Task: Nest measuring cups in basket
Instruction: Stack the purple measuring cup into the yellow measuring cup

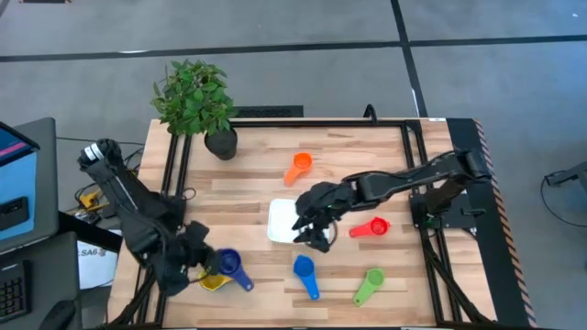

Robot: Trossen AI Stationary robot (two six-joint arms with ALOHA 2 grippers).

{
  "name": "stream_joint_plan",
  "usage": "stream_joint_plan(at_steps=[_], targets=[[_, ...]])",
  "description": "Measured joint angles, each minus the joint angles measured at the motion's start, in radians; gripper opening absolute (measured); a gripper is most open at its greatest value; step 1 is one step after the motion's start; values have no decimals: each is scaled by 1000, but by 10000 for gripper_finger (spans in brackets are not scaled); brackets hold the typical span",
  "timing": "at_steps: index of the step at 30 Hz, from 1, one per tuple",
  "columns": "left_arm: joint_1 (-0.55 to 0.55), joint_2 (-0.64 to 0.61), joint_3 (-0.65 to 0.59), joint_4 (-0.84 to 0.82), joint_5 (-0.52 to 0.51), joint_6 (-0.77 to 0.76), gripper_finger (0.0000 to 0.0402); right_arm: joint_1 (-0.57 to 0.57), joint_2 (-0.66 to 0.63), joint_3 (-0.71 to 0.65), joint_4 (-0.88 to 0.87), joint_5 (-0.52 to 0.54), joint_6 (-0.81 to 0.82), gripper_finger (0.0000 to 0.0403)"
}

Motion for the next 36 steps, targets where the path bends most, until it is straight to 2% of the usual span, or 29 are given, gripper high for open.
stream_joint_plan(at_steps=[5, 9, 15, 28, 36], targets=[[-52, 42, 0, 6, 109, -78, 18, -3, -99, -97, -2, 66, 1, 224], [-54, 49, 0, 11, 137, -84, 18, -13, -139, -162, 13, 108, 24, 224], [-54, 51, 0, -103, 215, -84, 20, -17, -160, -235, 33, 130, 48, 223], [-50, 75, 0, -110, 204, -83, 23, -24, -153, -261, 80, 130, 58, 225], [-50, 120, 0, -54, 226, -76, 68, -24, -153, -261, 83, 130, 60, 228]])
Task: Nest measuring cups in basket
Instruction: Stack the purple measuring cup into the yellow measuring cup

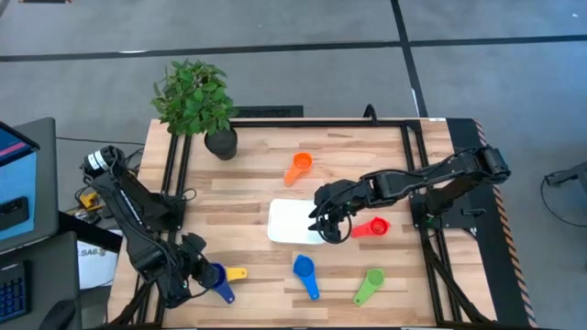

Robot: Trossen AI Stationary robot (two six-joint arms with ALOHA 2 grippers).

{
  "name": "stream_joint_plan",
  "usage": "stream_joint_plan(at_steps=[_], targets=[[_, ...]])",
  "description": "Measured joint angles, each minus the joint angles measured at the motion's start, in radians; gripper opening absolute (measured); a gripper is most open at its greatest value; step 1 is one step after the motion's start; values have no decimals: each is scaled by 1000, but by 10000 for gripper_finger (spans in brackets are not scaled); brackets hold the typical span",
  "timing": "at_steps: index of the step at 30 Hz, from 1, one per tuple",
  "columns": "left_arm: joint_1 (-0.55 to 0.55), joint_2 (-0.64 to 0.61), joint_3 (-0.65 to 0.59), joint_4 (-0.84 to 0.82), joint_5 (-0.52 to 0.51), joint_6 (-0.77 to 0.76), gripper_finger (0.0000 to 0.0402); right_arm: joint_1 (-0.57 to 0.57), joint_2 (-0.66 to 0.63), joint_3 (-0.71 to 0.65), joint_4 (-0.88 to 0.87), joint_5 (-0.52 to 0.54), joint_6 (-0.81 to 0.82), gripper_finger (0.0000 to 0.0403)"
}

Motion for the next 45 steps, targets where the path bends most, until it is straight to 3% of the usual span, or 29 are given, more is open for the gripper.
stream_joint_plan(at_steps=[7, 12, 17, 21, 28, 37, 40, 45], targets=[[0, -2, 2, 15, 80, 1, 118, 9, 0, 0, 0, 0, 21, 226], [-2, -2, 82, -94, 93, 52, 131, 30, 0, 1, 0, 42, 17, 228], [-2, -2, 176, -271, 0, 121, 115, 29, 0, 1, 0, 54, 15, 226], [21, 19, 165, -256, -86, 221, 102, 29, 0, 1, 0, 56, 15, 224], [87, 151, 153, -237, 45, 368, 97, 30, 0, 1, 0, 56, 15, 223], [84, 207, 154, -238, 226, 259, 97, 29, 0, 1, 0, 56, 15, 222], [83, 204, 188, -262, 205, 264, 97, 30, 0, 1, 0, 56, 15, 222], [70, 202, 317, -303, 26, 391, 96, 29, 0, 1, -1, 56, 15, 224]])
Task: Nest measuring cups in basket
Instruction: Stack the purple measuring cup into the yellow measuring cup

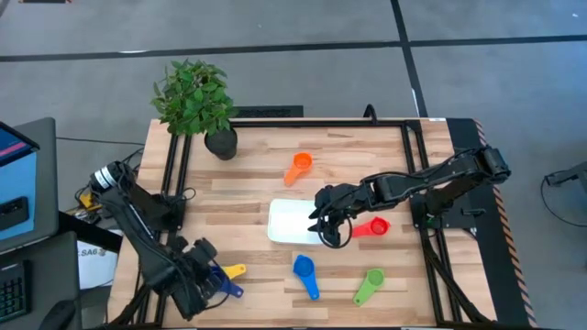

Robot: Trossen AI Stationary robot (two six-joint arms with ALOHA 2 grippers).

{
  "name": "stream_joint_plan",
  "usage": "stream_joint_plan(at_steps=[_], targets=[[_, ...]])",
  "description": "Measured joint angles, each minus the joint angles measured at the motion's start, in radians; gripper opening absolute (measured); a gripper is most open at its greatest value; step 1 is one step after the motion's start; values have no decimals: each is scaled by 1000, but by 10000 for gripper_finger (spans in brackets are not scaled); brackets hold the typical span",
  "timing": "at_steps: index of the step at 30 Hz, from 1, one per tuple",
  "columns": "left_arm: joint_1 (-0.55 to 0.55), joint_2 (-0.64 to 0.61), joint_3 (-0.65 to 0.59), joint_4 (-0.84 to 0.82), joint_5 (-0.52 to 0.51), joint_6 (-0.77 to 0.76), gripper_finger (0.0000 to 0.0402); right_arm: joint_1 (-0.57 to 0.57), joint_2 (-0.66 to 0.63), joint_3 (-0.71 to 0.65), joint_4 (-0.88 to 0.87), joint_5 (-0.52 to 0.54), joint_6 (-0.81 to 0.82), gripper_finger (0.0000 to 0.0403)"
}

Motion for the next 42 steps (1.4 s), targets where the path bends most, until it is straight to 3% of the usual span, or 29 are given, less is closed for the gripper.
stream_joint_plan(at_steps=[4, 8, 13, 20, 31, 38, 42], targets=[[-12, 32, 45, 217, -103, 269, 78, 0, 0, 0, -19, 0, -1, 222], [-13, 133, 45, 429, 0, 532, 46, 5, 0, 0, -45, 8, -20, 219], [-13, 249, 44, 451, 163, 521, 7, 7, 0, 0, -49, 17, -23, 219], [1, 306, 44, 425, 145, 546, 6, 6, 0, 0, -61, 25, -28, 218], [57, 305, 159, 119, -105, 515, 6, 6, 0, 0, -72, 42, -27, 214], [72, 305, 252, -229, -288, 336, 6, 42, 56, 1, -25, 134, -28, 219], [79, 300, 228, -382, -277, 147, 6, 89, 149, 0, 134, 134, -104, 214]])
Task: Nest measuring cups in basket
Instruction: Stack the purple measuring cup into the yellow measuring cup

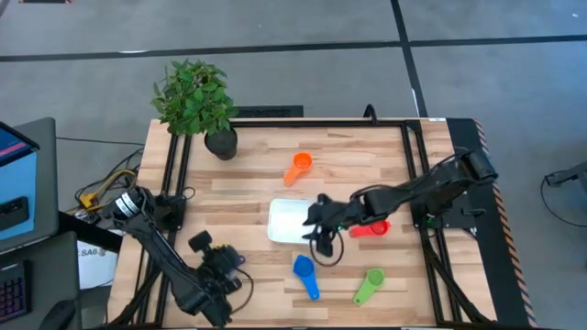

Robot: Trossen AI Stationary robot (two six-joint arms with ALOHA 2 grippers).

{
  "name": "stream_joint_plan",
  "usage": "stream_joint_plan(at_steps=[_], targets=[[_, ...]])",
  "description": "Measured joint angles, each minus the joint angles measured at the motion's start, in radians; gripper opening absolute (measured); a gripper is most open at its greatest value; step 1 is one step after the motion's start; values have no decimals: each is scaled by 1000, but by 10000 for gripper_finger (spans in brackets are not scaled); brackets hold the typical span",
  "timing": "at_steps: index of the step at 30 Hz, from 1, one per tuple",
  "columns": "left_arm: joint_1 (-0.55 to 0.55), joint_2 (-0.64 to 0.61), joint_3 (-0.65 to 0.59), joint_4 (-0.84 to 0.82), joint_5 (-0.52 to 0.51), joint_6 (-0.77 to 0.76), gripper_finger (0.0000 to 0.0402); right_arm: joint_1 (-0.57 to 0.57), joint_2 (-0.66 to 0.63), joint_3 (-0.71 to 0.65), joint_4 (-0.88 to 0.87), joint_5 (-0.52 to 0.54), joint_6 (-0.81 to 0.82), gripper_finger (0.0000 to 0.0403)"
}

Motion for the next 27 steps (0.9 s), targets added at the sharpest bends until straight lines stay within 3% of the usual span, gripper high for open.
stream_joint_plan(at_steps=[5, 13, 20, 27], targets=[[19, -52, -153, 71, 74, -46, 1, 50, 114, 52, 162, -2, -118, 191], [46, -179, -298, 128, 96, -163, 0, 61, 275, 206, 170, -1, -211, 119], [97, -390, -499, 385, 186, -167, 0, 61, 414, 342, 170, 0, -285, 63], [127, -540, -683, 545, 231, -195, 0, 74, 443, 397, 145, 41, -379, 16]])
